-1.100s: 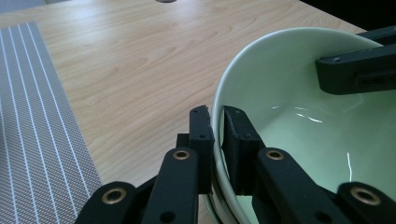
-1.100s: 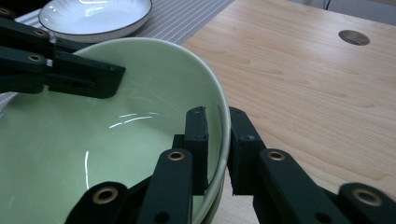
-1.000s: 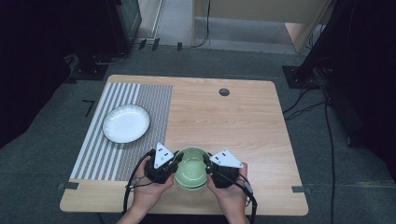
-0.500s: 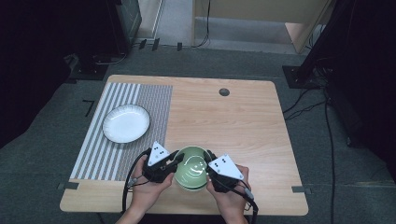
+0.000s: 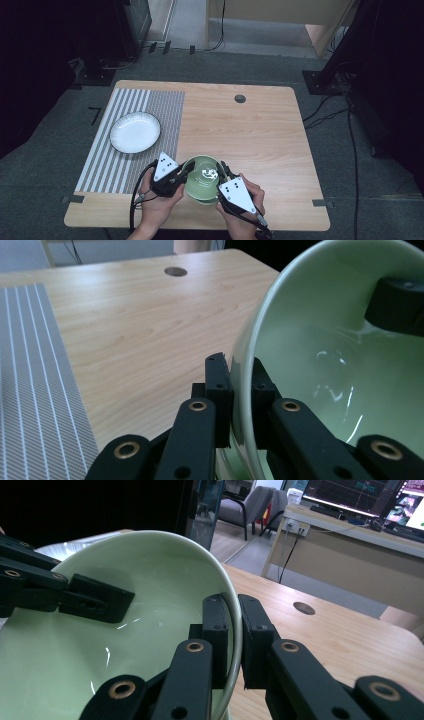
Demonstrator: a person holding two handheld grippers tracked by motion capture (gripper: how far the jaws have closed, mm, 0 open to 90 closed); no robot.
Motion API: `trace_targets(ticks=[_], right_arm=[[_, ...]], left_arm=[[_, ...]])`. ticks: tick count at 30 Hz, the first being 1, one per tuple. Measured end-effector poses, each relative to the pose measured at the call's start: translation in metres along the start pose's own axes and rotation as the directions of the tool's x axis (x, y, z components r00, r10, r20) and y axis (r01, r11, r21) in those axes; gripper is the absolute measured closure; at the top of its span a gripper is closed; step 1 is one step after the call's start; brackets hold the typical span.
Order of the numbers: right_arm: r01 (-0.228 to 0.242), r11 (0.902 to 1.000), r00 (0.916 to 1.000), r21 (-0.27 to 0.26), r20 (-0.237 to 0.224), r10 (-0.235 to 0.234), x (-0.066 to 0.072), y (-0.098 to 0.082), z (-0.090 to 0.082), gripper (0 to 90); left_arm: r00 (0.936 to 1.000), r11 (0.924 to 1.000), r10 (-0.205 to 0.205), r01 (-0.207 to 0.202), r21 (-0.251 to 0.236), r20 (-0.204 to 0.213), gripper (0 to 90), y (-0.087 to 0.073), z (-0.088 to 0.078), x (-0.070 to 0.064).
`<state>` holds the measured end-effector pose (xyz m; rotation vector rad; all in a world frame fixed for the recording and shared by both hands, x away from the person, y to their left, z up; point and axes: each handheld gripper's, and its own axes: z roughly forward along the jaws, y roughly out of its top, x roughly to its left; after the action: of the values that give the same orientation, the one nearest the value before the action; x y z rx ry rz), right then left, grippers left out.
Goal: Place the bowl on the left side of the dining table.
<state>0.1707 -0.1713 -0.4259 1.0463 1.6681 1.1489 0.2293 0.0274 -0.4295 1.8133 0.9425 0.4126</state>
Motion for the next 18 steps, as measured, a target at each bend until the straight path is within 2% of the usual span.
trace_targets(ticks=[3,9,10,11,12,14,15,16,17,18], right_arm=[[-0.03,0.9995,0.9995,0.009,-0.006,0.03,0.0,0.0,0.0,85.0],[-0.059,0.9981,0.9981,0.018,-0.02,0.059,0.0,-0.001,0.002,84.2],[-0.081,0.9961,0.9959,0.034,-0.039,0.082,-0.001,0.0,0.003,80.9],[-0.081,0.9961,0.9959,0.034,-0.039,0.082,-0.001,0.0,0.003,80.9],[-0.114,0.9908,0.9907,0.072,-0.066,0.119,-0.003,-0.001,0.006,75.4],[-0.125,0.987,0.9886,0.102,-0.072,0.133,-0.002,-0.003,0.008,74.6],[-0.129,0.985,0.9865,0.114,-0.086,0.139,-0.002,-0.004,0.01,74.3],[-0.129,0.985,0.9865,0.114,-0.086,0.139,-0.002,-0.004,0.01,74.3],[-0.134,0.9822,0.9872,0.131,-0.068,0.144,-0.001,-0.004,0.012,78.8],[-0.138,0.982,0.9873,0.13,-0.062,0.146,-0.001,-0.004,0.012,79.7]], left_arm=[[1.0,1.0,0.005,-0.005,-0.008,-0.005,84.0,0.001,-0.002,0.001],[1.0,0.9999,0.008,-0.008,-0.009,-0.004,84.0,0.001,-0.003,0.003],[0.9997,0.9998,0.014,-0.014,-0.014,-0.018,84.0,0.001,-0.003,0.003],[0.9997,0.9998,0.014,-0.014,-0.014,-0.018,84.0,0.001,-0.003,0.003],[0.9995,0.9996,0.01,-0.011,-0.026,-0.031,83.9,0.002,-0.005,0.004],[0.9994,0.999,0.012,-0.013,-0.042,-0.034,83.9,0.003,-0.007,0.005],[0.9986,0.9987,0.027,-0.029,-0.042,-0.045,83.9,0.004,-0.008,0.003],[0.9986,0.9987,0.027,-0.029,-0.042,-0.045,83.8,0.004,-0.008,0.003],[0.9966,0.9976,0.05,-0.053,-0.046,-0.065,83.8,0.002,-0.008,0.0],[0.9971,0.9975,0.041,-0.045,-0.054,-0.064,83.8,0.001,-0.008,-0.002]])
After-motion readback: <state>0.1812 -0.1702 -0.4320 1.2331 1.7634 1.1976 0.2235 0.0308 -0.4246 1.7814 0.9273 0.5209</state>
